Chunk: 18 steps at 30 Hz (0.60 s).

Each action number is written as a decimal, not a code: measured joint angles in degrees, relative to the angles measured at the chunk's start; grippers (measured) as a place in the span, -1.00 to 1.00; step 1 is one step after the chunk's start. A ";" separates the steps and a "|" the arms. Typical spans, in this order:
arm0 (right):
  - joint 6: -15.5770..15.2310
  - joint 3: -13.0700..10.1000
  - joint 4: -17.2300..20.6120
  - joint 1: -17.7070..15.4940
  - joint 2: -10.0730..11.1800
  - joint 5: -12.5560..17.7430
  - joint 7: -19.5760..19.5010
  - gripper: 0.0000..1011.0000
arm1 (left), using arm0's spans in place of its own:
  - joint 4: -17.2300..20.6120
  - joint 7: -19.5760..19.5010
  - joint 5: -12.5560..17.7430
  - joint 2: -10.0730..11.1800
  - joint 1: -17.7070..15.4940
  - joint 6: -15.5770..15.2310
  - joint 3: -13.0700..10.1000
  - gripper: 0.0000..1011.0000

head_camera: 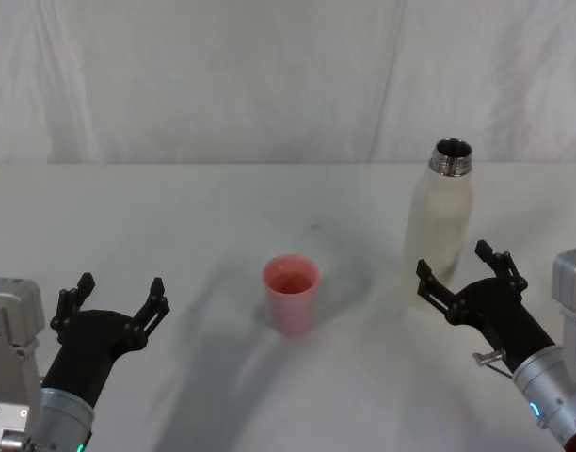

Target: Grasp the thermos with one hand and pour water into the cup lid.

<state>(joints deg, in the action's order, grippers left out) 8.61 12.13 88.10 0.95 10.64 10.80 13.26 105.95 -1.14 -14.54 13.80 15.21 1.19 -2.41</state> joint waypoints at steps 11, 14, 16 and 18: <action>0.16 1.42 1.69 -1.72 -0.89 -2.40 -0.91 0.98 | 0.00 0.00 0.00 0.00 0.00 0.00 0.00 0.98; 0.36 1.75 1.81 -1.94 -1.22 -2.93 -1.05 0.98 | 0.00 0.00 0.00 0.00 0.00 0.00 0.00 0.98; 0.46 1.97 1.82 -2.00 -1.49 -3.24 -1.16 0.98 | 0.00 0.00 0.00 0.00 0.00 0.00 0.00 0.98; 0.48 2.11 1.82 -2.01 -1.66 -3.45 -1.23 0.98 | 0.00 0.00 0.00 0.00 0.00 0.00 0.00 0.98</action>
<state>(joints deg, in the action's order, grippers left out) 9.09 14.24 89.92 -1.06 8.98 7.35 12.03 105.95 -1.14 -14.54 13.81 15.21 1.19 -2.41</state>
